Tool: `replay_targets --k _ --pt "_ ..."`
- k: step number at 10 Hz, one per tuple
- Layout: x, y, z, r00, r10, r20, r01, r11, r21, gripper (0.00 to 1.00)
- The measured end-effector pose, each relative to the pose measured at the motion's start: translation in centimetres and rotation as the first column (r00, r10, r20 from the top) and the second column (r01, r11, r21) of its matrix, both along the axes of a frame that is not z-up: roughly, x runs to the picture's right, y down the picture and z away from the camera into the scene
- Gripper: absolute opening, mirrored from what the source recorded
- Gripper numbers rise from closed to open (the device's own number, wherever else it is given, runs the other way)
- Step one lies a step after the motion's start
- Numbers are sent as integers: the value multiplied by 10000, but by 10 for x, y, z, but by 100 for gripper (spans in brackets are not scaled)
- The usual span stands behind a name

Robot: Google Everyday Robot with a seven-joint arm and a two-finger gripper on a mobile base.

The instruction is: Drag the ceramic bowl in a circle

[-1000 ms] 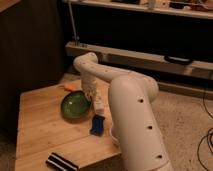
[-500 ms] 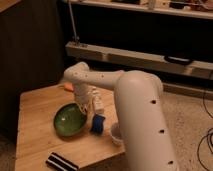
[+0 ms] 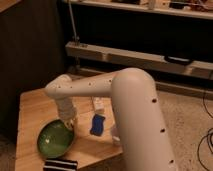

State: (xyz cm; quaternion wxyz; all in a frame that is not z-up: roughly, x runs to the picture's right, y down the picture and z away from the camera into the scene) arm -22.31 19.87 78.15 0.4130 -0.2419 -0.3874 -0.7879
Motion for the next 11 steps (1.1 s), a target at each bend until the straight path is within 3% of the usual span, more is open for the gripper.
replay_targets --k 3,5,7,9,11 --pt "-65 -26 22 9984 45 561 -73 9988 485 0" --pt "-78 -52 44 9983 279 516 -318 9966 763 0" --pt "-64 -89 78 9976 686 126 -696 9917 1083 0" --pt "-40 -116 101 9932 1114 -334 -1060 9855 1328 0" --pt "10 -142 121 9801 1653 -1101 -1460 9755 1649 0"
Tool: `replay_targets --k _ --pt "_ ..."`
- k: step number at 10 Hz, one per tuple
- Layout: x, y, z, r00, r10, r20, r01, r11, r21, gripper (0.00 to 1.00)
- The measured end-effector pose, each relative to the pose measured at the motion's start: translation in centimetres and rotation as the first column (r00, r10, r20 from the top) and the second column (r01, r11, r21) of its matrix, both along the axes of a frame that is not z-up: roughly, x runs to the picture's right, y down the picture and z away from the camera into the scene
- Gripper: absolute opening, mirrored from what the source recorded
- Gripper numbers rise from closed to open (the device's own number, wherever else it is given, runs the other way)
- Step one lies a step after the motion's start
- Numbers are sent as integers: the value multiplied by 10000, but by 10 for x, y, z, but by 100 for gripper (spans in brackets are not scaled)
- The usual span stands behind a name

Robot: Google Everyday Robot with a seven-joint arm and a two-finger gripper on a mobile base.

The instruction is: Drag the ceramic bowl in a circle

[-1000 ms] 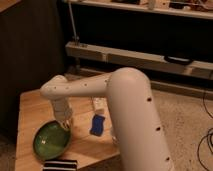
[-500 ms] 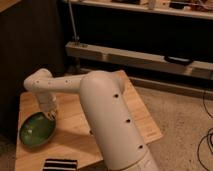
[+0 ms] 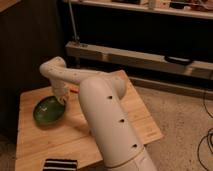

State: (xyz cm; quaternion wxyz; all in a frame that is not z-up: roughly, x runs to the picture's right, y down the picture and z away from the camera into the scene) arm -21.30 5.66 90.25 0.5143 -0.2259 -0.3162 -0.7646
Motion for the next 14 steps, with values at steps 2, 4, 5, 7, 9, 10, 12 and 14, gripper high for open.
replay_targets --k 2,4,5,7,9,10,12,14 --pt "58 -2 1 9964 373 -759 -370 9993 46 0" --pt "108 10 -9 9900 507 -1318 -511 9987 3 0" --pt "126 21 -19 9878 485 -1482 -509 9986 -122 0" --pt "155 49 -44 9843 359 -1729 -445 9979 -465 0" --pt "160 85 -78 9873 138 -1581 -278 9958 -869 0" --pt "154 98 -90 9906 35 -1367 -176 9946 -1019 0" --pt "137 112 -102 9960 -141 -885 29 9921 -1250 0" --pt "109 117 -105 9991 -277 -312 231 9899 -1396 0"
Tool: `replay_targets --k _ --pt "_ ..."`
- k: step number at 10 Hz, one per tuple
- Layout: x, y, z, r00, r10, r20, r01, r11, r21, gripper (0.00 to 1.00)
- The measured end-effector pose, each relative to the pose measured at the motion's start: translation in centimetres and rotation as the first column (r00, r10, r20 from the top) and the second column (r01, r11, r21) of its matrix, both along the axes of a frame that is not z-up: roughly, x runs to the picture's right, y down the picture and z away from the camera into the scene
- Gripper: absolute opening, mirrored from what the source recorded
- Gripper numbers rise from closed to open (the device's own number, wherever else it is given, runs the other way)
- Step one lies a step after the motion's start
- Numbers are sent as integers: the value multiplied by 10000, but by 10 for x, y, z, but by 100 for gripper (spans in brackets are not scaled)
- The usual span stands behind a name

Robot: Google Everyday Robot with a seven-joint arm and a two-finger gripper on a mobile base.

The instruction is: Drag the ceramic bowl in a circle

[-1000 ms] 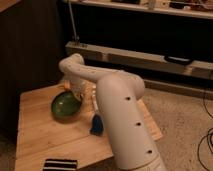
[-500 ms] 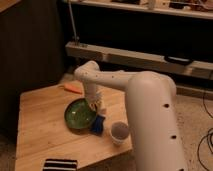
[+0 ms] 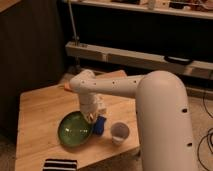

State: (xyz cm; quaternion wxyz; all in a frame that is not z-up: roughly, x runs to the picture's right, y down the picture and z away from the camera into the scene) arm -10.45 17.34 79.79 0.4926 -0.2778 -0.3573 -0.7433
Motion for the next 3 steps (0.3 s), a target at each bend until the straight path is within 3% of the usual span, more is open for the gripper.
replay_targets --k 3 --pt "-71 -4 9 9925 -267 1192 300 9992 -266 0"
